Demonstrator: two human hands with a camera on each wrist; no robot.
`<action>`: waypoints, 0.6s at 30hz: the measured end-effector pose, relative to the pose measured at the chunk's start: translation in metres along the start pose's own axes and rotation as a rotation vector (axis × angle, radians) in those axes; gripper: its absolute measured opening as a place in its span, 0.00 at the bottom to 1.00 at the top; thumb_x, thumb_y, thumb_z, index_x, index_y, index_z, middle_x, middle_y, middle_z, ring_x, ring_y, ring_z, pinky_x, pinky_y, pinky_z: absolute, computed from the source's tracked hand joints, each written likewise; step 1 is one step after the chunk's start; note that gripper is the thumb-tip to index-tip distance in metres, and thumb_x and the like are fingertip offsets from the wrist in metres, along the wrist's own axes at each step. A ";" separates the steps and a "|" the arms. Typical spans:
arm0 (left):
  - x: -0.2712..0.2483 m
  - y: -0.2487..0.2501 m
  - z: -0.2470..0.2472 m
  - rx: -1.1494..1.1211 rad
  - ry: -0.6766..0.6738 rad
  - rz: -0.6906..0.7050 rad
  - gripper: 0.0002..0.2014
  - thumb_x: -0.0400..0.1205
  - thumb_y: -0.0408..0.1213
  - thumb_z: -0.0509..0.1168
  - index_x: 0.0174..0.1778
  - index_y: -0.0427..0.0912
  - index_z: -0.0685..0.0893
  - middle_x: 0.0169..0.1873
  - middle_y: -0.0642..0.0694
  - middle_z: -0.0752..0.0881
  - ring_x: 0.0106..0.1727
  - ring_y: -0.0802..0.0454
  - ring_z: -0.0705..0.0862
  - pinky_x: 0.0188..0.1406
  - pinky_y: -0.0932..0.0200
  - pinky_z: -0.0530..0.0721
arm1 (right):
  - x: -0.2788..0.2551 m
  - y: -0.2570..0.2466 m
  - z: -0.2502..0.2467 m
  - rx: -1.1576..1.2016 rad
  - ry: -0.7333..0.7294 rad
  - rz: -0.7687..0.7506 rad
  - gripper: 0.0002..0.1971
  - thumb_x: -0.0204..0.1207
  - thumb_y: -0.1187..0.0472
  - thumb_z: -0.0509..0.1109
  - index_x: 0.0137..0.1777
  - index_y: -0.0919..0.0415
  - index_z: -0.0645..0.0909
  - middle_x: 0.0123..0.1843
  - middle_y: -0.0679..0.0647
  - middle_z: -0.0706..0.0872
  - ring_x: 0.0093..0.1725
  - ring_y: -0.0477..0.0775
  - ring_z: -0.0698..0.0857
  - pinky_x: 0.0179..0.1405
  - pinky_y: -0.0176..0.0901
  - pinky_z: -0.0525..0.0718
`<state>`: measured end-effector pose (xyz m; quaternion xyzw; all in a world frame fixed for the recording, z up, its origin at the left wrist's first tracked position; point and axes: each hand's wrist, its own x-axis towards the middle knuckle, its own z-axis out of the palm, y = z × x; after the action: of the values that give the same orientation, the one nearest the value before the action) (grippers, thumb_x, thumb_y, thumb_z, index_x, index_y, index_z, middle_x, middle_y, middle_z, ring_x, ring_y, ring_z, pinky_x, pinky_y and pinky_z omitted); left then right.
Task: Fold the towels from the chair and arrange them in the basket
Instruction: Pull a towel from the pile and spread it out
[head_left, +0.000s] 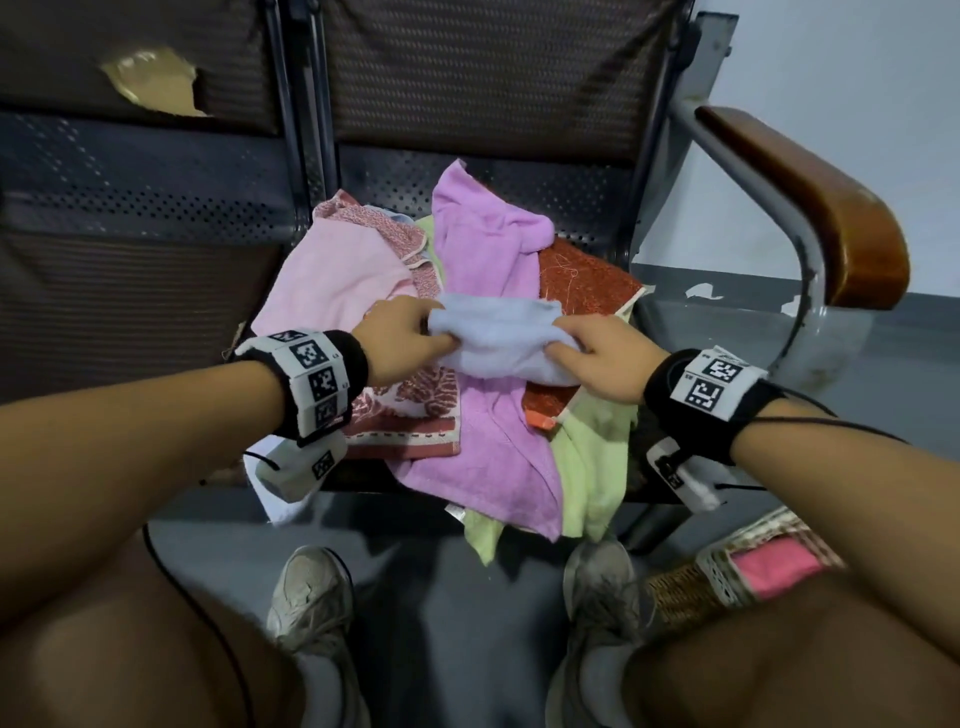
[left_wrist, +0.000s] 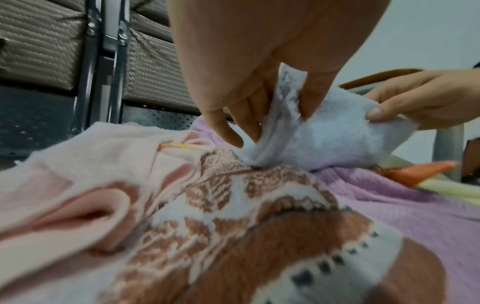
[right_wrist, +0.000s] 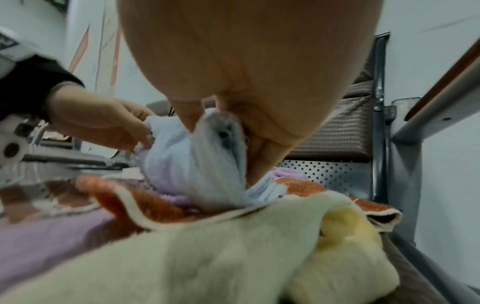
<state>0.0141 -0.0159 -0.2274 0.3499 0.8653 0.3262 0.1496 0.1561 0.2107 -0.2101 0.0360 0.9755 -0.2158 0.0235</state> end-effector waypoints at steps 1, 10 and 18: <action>0.002 -0.001 -0.002 -0.065 0.002 -0.022 0.13 0.74 0.49 0.67 0.40 0.41 0.85 0.34 0.42 0.87 0.34 0.47 0.82 0.36 0.54 0.79 | 0.000 0.001 -0.003 0.073 0.017 0.013 0.12 0.85 0.58 0.62 0.48 0.64 0.83 0.45 0.59 0.88 0.46 0.62 0.85 0.50 0.55 0.82; 0.016 -0.010 0.001 0.052 0.022 -0.297 0.23 0.81 0.62 0.62 0.45 0.43 0.82 0.41 0.42 0.87 0.40 0.44 0.85 0.41 0.53 0.84 | 0.010 0.011 0.006 0.245 -0.086 0.233 0.15 0.79 0.47 0.72 0.55 0.59 0.86 0.51 0.55 0.90 0.52 0.56 0.88 0.54 0.52 0.85; 0.012 0.010 0.009 -0.336 -0.124 -0.489 0.25 0.78 0.57 0.71 0.45 0.33 0.85 0.25 0.41 0.89 0.21 0.48 0.86 0.24 0.60 0.86 | 0.019 0.002 0.010 -0.003 -0.087 0.303 0.13 0.79 0.50 0.70 0.54 0.59 0.84 0.51 0.55 0.88 0.50 0.57 0.85 0.48 0.48 0.81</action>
<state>0.0144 0.0021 -0.2279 0.1208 0.8470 0.3972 0.3320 0.1372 0.2098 -0.2213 0.1734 0.9572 -0.2099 0.0979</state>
